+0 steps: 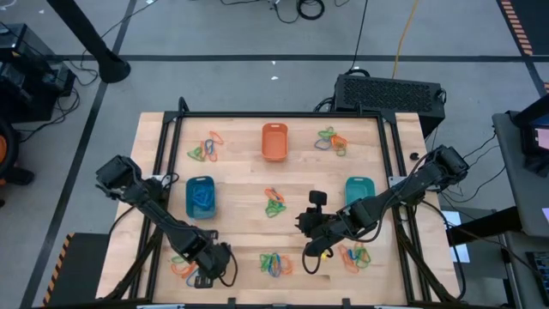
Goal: Sort rubber bands into baskets
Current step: Put the blue rubber band into the blue bin
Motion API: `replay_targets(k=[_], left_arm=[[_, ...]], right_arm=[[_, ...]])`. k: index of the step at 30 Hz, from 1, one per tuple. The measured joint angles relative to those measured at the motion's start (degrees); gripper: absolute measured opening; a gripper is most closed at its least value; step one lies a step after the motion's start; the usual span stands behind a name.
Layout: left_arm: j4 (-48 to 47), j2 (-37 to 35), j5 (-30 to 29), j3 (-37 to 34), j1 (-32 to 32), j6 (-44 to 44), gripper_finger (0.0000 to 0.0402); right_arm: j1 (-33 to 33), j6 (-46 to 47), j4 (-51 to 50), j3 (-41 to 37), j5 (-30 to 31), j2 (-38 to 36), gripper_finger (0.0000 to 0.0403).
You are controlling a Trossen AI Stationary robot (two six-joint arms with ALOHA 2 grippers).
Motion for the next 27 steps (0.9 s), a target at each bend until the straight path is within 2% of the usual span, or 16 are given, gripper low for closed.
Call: replay_targets(k=[11, 15, 21, 27], left_arm=[[1.6, 2.0, -1.4, 0.3, 0.0, 0.0, 0.0123], [1.2, 3.2, -0.5, 0.3, 0.1, 0.0, 0.009], [0.8, 1.2, -0.6, 0.0, 0.1, 0.2, 0.0011], [-3.3, -4.6, -3.3, -0.1, 0.0, 0.5, 0.0004]], right_arm=[[0.0, 0.0, 0.0, 0.0, 0.0, 0.0, 0.0082], [0.0, 0.0, 0.0, 0.0, 0.1, 0.0, 0.0082], [0.0, 0.0, 0.0, 0.0, 0.3, 0.0, 0.0082], [0.0, 0.0, 0.0, 0.0, 0.3, 0.0, 0.0082]])
